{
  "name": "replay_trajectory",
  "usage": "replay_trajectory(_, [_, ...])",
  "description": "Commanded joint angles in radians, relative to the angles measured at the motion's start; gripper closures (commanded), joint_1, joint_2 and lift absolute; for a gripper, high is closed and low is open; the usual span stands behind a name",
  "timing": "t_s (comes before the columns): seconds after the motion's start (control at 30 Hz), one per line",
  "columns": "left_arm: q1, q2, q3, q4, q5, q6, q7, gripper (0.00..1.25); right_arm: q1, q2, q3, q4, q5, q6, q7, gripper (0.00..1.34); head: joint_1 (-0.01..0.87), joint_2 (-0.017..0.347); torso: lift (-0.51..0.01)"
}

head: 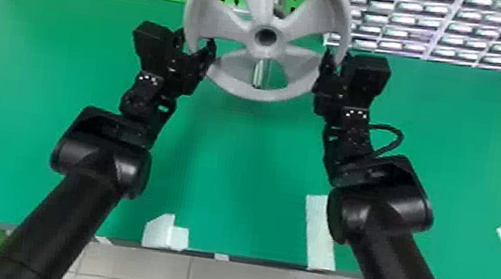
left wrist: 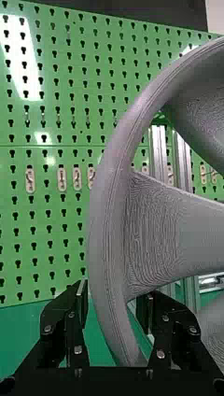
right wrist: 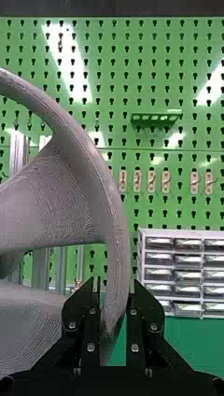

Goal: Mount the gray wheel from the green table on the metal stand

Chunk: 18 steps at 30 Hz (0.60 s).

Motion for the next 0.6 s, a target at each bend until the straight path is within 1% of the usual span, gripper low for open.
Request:
replay_trajectory(0.0, [-0.008,0.0,0.0,0.012,-0.002,-0.002,0.094,0.75,-0.007,0.001,-0.001,0.01,0.0,0.0,-0.023,1.15,0.867,0.052,-0.1])
replay_trajectory(0.27, [-0.027,-0.001,-0.009,0.054,0.004,-0.018,0.099,0.75,-0.015,0.001,-0.002,0.024,0.0,0.0,-0.025,1.15,0.867,0.052,-0.1])
replay_trajectory(0.57, [-0.036,-0.005,-0.017,0.078,0.004,-0.031,0.103,0.75,-0.024,0.003,-0.004,0.032,0.0,0.0,-0.025,1.15,0.867,0.052,-0.1])
